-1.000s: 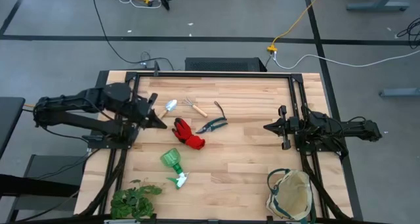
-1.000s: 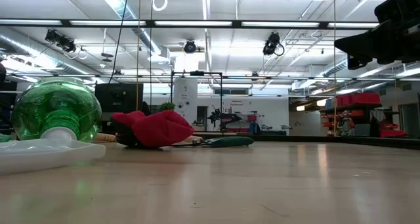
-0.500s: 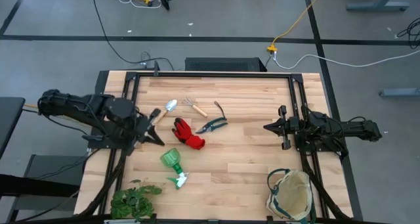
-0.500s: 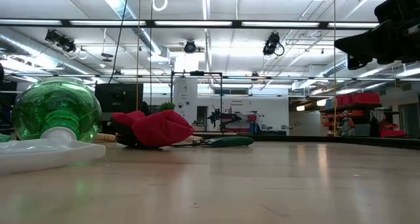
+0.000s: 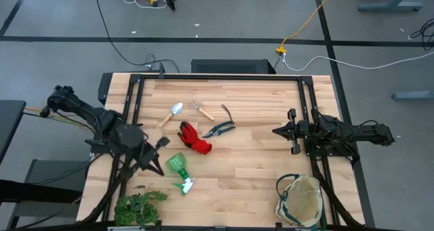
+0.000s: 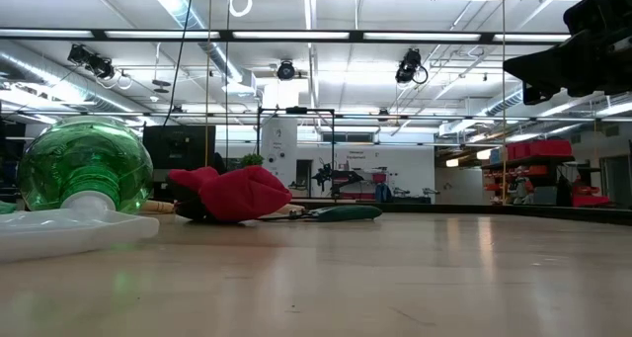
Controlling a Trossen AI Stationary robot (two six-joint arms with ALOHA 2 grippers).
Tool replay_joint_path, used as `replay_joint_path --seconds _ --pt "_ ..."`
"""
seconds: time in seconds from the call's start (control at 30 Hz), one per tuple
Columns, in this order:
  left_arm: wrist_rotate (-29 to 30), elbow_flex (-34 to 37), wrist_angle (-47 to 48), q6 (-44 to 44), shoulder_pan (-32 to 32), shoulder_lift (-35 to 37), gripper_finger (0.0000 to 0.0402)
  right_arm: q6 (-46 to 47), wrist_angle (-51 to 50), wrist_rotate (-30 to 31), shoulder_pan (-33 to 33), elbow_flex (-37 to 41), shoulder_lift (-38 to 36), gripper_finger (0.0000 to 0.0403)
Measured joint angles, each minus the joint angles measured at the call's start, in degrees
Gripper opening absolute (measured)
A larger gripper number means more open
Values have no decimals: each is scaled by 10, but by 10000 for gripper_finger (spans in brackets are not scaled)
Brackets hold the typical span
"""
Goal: Pick & Place Garden tools in Gardening bag
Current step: Put the green spray into the gardening bag
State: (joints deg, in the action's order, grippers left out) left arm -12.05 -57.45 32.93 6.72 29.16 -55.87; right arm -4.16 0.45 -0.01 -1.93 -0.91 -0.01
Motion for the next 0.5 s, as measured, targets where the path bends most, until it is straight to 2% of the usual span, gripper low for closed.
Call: replay_joint_path --seconds 0.27,0.5 --pt "0 0 1 1 60 -52 2 0 0 0 0 0 0 2" --pt "0 0 21 20 81 -60 2 0 0 0 0 0 0 2"
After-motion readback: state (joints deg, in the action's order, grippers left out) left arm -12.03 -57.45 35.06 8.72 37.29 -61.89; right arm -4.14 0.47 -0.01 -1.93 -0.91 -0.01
